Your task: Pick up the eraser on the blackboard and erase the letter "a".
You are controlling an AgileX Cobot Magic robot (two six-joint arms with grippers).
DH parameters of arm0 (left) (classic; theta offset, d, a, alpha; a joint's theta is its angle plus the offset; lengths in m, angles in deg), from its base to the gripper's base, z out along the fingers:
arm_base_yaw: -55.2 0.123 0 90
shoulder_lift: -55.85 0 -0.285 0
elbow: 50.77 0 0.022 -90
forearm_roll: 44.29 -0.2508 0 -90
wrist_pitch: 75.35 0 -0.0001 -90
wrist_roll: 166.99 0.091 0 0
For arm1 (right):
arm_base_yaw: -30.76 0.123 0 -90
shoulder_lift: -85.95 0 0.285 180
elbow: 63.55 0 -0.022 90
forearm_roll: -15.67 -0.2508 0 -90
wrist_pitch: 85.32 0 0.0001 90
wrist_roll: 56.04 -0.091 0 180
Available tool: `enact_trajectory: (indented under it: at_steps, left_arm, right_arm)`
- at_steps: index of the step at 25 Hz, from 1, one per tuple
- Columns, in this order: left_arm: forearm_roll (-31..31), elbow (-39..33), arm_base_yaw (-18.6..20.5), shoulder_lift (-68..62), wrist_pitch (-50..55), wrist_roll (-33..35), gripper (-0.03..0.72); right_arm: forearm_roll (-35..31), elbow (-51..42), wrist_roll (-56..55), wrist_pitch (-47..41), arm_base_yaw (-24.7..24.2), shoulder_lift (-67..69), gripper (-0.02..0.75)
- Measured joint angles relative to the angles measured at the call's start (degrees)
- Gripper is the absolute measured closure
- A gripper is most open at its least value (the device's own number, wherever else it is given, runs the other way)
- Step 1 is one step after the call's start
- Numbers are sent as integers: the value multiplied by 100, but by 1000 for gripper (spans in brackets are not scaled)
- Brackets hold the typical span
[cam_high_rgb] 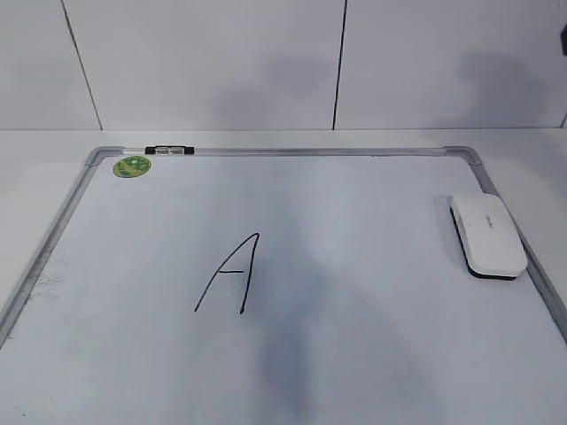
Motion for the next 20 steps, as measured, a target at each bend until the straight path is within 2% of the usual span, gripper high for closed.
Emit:
enact_trajectory:
  at_steps: [12, 15, 20]
  left_arm:
    - [-28, -80, 0, 1860, 139, -207, 452]
    - [69, -407, -43, 2307, 139, -230, 452]
    - [66, -1157, -335, 2978, 185, -234, 453]
  right_arm:
    - [0, -1734, 9, -51, 0, -2765, 145]
    - [20, -2044, 9, -73, 0, -3357, 146]
    - [108, -2518, 9, -95, 208, -4189, 146]
